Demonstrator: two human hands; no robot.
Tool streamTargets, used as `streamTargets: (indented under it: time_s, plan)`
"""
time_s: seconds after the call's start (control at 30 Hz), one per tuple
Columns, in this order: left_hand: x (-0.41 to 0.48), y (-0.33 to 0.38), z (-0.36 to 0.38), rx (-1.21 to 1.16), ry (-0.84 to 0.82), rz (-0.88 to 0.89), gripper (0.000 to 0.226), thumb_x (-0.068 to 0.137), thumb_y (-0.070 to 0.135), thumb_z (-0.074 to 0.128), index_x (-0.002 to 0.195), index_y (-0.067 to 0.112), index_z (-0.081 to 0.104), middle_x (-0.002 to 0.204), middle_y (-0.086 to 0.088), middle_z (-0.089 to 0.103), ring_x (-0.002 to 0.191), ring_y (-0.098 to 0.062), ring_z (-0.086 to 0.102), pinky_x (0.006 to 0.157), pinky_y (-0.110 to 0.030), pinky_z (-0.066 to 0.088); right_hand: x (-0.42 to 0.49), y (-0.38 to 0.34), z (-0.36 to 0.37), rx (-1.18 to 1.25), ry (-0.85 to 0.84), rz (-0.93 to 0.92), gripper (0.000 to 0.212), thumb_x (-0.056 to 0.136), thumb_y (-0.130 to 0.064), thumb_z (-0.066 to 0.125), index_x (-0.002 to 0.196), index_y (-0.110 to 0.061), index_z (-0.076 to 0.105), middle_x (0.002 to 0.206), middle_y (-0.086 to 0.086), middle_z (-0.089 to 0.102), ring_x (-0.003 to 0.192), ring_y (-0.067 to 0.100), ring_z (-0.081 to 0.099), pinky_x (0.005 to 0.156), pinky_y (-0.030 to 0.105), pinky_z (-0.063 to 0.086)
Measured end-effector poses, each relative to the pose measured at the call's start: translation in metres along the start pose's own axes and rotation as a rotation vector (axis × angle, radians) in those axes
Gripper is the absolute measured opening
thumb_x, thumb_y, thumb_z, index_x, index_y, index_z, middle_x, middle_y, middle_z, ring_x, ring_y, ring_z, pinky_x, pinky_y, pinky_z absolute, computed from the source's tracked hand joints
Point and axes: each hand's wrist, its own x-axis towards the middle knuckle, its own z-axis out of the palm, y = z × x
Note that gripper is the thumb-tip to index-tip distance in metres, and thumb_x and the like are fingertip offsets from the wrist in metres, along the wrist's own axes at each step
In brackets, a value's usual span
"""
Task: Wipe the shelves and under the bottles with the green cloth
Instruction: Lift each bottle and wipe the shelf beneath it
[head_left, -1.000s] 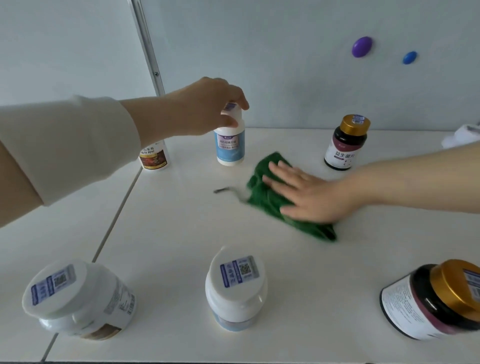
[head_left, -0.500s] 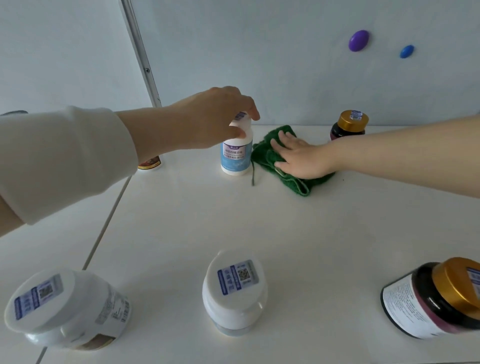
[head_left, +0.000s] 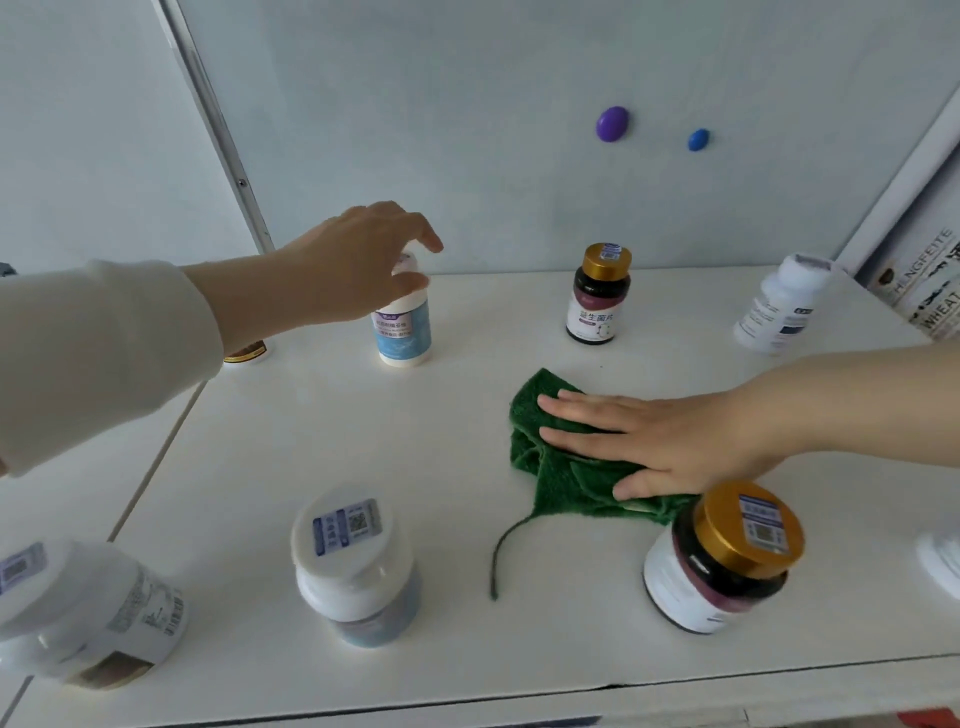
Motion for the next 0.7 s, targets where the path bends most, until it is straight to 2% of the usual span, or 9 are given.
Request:
streamTargets:
  time_s: [0.1,0.23,0.43,0.5,0.6,0.7]
  plan:
    - [0.015,0.032,-0.01,0.001,0.068,0.0,0.041,0.091,0.032,0.05,0.131,0.027,0.045,0.135,-0.007,0.047,0.126,-0.026,0.043,0.104,-0.039,0.033,-0.002,0.011,0.007,-0.041,0.026,-0.019,0.07,0.097,-0.035,0.033,0.139,-0.034,-0.023,0.145,-0.014,-0.039,0.13,-0.001,-0.033,0.111,0.022,-0.011]
    - [0.038,0.091,-0.01,-0.076,0.044,0.066,0.05,0.09,0.035,0.052,0.137,0.029,0.037,0.133,-0.006,0.047,0.12,-0.022,0.047,0.1,-0.033,0.035,-0.012,0.024,0.01,-0.109,0.004,-0.021,0.072,0.097,-0.032,0.034,0.14,-0.034,-0.022,0.146,-0.012,-0.039,0.136,0.006,-0.03,0.117,0.031,-0.007]
    - [0.066,0.133,0.013,-0.102,-0.051,0.016,0.056,0.091,0.039,0.048,0.142,0.026,0.028,0.136,-0.01,0.04,0.118,-0.027,0.048,0.098,-0.036,0.037,-0.016,0.03,0.009,-0.155,0.021,-0.07,0.067,0.097,-0.038,0.03,0.142,-0.031,-0.019,0.148,-0.008,-0.035,0.137,0.009,-0.029,0.117,0.033,-0.008]
    - [0.073,0.139,0.019,-0.131,-0.065,-0.014,0.056,0.091,0.037,0.049,0.141,0.022,0.03,0.138,-0.01,0.039,0.12,-0.027,0.047,0.097,-0.034,0.037,-0.014,0.029,0.009,-0.195,0.053,-0.105,0.071,0.096,-0.038,0.032,0.142,-0.026,-0.02,0.148,-0.007,-0.036,0.136,0.009,-0.032,0.114,0.032,-0.011]
    - [0.081,0.14,0.028,-0.169,-0.082,-0.031,0.052,0.09,0.032,0.051,0.138,0.018,0.035,0.137,-0.009,0.044,0.12,-0.025,0.047,0.095,-0.033,0.04,-0.013,0.026,0.011,-0.124,0.051,-0.176,0.076,0.095,-0.032,0.037,0.141,-0.024,-0.024,0.146,-0.007,-0.039,0.134,0.007,-0.034,0.113,0.028,-0.015]
    - [0.086,0.135,0.033,-0.18,-0.106,-0.008,0.045,0.09,0.029,0.053,0.132,0.018,0.042,0.131,-0.008,0.05,0.115,-0.025,0.049,0.087,-0.03,0.04,-0.011,0.027,0.019,-0.07,0.061,-0.204,0.072,0.096,-0.039,0.029,0.14,-0.025,-0.026,0.145,-0.009,-0.04,0.132,0.004,-0.037,0.112,0.027,-0.02]
